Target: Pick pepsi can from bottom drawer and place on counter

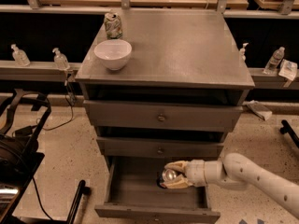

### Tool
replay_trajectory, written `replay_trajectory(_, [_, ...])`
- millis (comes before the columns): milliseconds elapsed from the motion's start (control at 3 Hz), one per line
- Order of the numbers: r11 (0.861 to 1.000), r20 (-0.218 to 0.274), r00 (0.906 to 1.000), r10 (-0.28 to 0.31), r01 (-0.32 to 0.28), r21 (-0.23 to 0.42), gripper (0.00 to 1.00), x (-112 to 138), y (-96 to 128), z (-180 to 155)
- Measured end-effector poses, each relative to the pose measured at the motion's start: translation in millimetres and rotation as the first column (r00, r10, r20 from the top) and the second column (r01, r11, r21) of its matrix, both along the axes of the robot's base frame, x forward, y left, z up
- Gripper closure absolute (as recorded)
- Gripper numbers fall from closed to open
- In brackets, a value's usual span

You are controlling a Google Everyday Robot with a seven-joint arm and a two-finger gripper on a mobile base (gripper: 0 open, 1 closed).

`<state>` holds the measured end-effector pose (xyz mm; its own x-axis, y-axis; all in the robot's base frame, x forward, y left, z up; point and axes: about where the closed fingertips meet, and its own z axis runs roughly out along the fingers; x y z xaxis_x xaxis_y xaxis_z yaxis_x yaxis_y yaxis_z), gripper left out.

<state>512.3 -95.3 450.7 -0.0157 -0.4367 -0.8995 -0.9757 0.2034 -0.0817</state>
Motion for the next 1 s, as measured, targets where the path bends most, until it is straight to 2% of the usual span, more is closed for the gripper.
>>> replay_trajectory(333, [0.988,-0.044,0.9926,0.113,-0.117,-0.101,1.0,-18,30,56])
replay_trajectory(667, [0.966,-0.059,0.9748,0.215,-0.221,-0.131,1.0,-36,47,135])
replay_trajectory(1000, [0.964,-0.025,0.9652,0.26,-0.261,-0.052,1.0,-44,47,196])
